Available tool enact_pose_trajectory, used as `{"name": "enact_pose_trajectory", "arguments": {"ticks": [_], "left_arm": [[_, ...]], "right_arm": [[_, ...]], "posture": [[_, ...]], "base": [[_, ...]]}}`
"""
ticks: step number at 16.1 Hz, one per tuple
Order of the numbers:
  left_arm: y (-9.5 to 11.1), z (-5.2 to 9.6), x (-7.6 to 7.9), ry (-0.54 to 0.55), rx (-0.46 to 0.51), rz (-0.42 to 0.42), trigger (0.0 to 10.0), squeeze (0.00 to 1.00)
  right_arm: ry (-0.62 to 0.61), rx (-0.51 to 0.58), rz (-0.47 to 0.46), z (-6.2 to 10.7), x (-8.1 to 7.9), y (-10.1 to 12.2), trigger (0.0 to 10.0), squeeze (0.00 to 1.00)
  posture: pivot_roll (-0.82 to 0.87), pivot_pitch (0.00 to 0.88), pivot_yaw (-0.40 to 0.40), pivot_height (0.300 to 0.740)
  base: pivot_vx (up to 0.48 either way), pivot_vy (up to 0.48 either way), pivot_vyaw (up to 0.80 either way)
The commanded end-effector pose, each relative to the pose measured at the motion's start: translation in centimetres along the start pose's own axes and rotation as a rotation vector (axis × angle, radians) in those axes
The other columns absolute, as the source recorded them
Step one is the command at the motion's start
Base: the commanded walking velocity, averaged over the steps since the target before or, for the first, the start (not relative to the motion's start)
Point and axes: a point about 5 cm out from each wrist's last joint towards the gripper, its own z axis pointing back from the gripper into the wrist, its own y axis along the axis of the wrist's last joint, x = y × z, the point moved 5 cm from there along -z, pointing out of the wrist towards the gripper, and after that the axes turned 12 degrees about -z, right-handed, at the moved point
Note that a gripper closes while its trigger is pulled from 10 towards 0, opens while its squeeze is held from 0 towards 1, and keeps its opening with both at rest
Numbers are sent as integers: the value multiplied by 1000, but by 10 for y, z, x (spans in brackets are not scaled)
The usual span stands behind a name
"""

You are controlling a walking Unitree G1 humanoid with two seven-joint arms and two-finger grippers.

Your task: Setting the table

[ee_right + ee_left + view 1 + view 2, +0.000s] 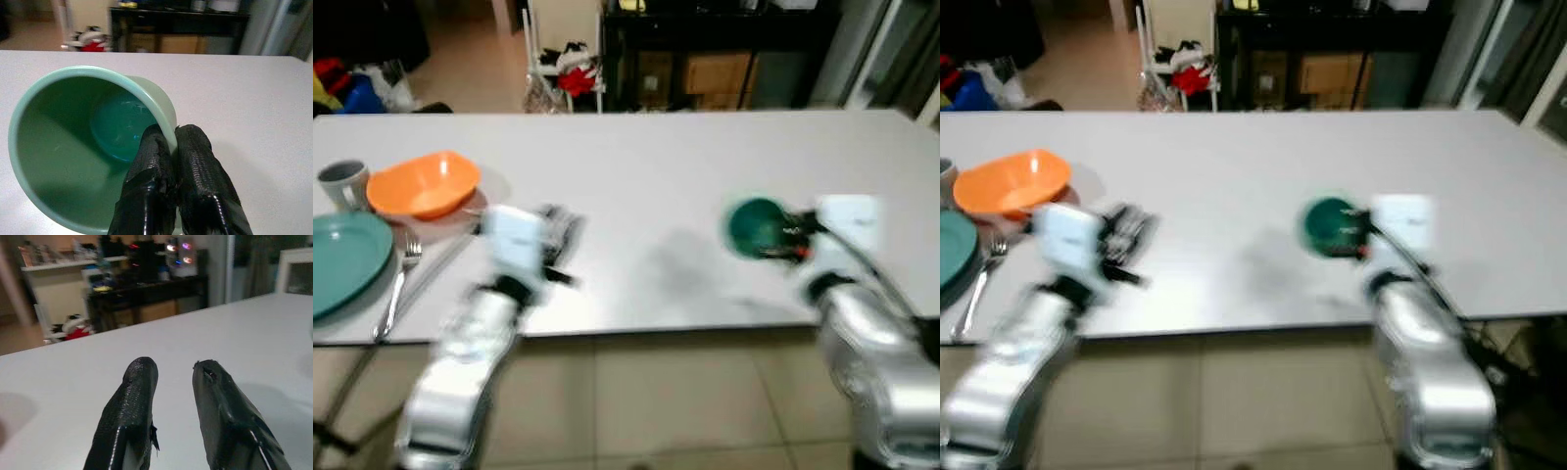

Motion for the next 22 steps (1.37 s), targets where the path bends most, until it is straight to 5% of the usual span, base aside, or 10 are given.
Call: {"name": "enact_pose_trajectory", "arguments": {"ticks": [1, 12, 16, 18, 22], "left_arm": [[1, 1, -12, 31, -2, -21, 10000, 0], [0, 1, -11, 26, -9, -16, 10000, 0], [-4, 0, -3, -43, -27, -57, 10000, 0], [-4, -2, -3, -78, -34, -109, 10000, 0], [-5, 5, 5, -208, -43, -173, 10000, 0]], "right_arm": [[41, 20, -11, -2, -11, 5, 10000, 0], [83, 23, 8, -9, -16, 11, 10000, 0], [239, -88, 68, -38, -28, 12, 10000, 0], [378, -202, 224, -51, -44, 3, 10000, 0], [500, -312, 302, -80, -56, -4, 10000, 0]], "posture": [[71, 0, 14, 740], [71, 0, 20, 740], [65, 0, 34, 740], [78, 0, 29, 740], [99, 0, 29, 740]], "base": [[356, 0, 0], [323, 0, 0], [0, 0, 0], [0, 0, 0], [0, 0, 0]]}}
